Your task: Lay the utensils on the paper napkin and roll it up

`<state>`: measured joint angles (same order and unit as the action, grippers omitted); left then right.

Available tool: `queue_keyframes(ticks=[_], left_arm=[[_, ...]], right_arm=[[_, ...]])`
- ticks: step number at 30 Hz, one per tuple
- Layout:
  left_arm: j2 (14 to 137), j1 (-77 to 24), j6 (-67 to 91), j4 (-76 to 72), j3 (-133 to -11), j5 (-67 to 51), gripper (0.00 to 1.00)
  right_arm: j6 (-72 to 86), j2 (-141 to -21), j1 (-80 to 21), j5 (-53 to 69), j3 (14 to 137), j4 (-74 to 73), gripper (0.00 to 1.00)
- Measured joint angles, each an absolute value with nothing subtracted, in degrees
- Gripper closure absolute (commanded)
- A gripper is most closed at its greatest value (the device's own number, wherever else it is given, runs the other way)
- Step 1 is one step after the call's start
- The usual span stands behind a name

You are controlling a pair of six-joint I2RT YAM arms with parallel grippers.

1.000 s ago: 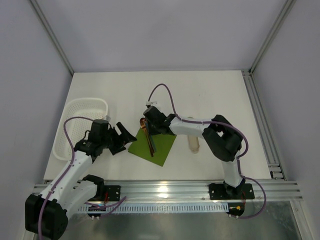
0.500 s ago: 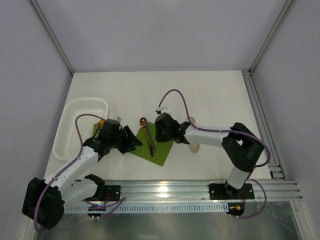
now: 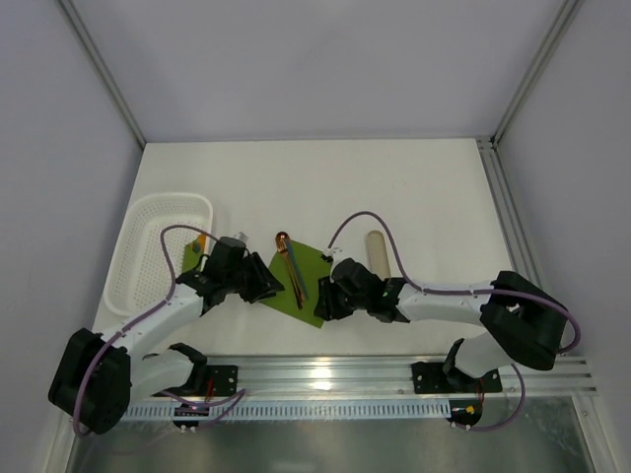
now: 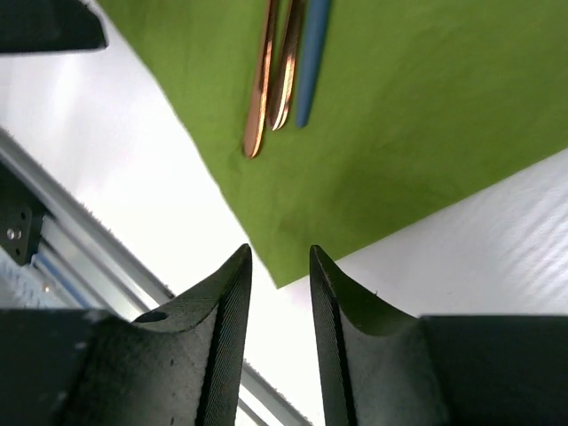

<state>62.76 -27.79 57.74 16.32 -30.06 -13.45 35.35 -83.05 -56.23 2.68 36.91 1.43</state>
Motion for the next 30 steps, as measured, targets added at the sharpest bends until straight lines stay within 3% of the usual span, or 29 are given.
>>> queue_keyframes(ticks=[30], left_arm=[[70.4, -27.8, 57.6, 10.4, -25.7, -10.5, 0.72]], right_arm=[[40.1, -85.7, -59.9, 4.8, 32.3, 9.8, 0.63]])
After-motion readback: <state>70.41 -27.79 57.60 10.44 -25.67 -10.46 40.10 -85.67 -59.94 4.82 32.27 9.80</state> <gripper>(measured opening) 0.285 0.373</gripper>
